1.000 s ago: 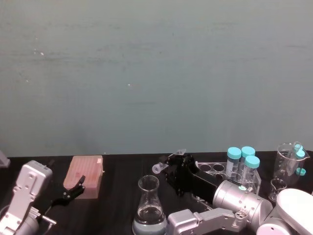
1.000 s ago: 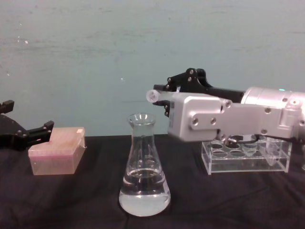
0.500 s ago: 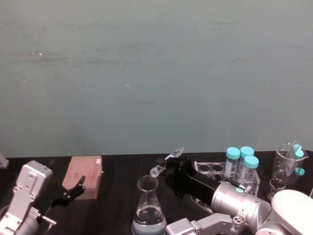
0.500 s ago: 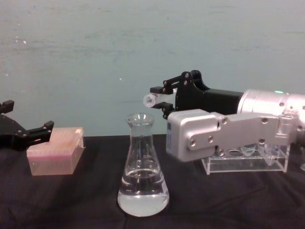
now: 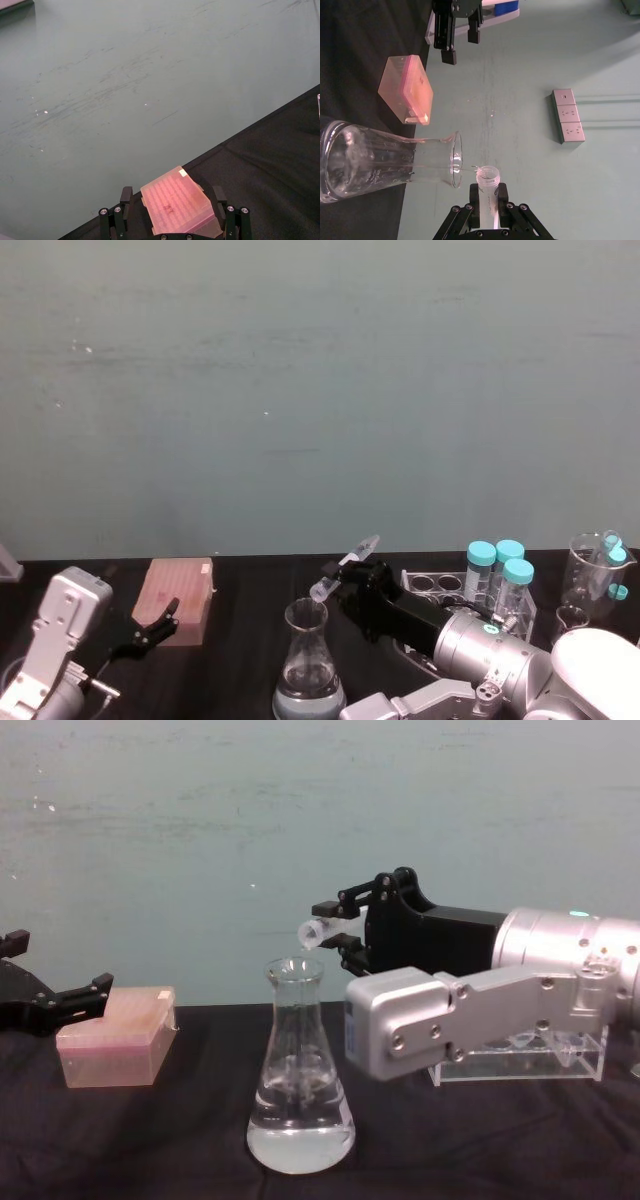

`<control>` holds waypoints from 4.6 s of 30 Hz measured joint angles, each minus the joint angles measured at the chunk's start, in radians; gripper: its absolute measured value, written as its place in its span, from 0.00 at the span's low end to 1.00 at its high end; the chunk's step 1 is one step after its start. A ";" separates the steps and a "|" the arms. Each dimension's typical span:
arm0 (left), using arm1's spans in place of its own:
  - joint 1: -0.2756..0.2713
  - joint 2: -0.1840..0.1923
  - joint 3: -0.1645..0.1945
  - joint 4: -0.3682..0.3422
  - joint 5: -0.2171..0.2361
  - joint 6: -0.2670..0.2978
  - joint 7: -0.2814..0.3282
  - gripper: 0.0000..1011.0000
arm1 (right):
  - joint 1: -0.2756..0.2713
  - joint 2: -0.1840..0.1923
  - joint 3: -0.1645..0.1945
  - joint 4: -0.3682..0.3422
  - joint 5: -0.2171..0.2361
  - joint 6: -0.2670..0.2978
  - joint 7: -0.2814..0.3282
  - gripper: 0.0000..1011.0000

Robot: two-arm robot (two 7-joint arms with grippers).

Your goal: Pour the liquid from the test tube into the beaker using one hand.

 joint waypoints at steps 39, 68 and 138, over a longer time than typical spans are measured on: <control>0.000 0.000 0.000 0.000 0.000 0.000 0.000 0.99 | 0.054 0.000 -0.087 0.063 -0.145 0.052 -0.147 0.20; 0.000 0.000 0.000 0.000 0.000 0.000 0.000 0.99 | -0.018 -0.019 0.066 -0.007 0.267 -0.024 0.052 0.20; 0.000 0.000 0.000 0.000 0.000 0.000 0.000 0.99 | -0.175 -0.187 0.500 0.142 1.092 0.156 0.430 0.20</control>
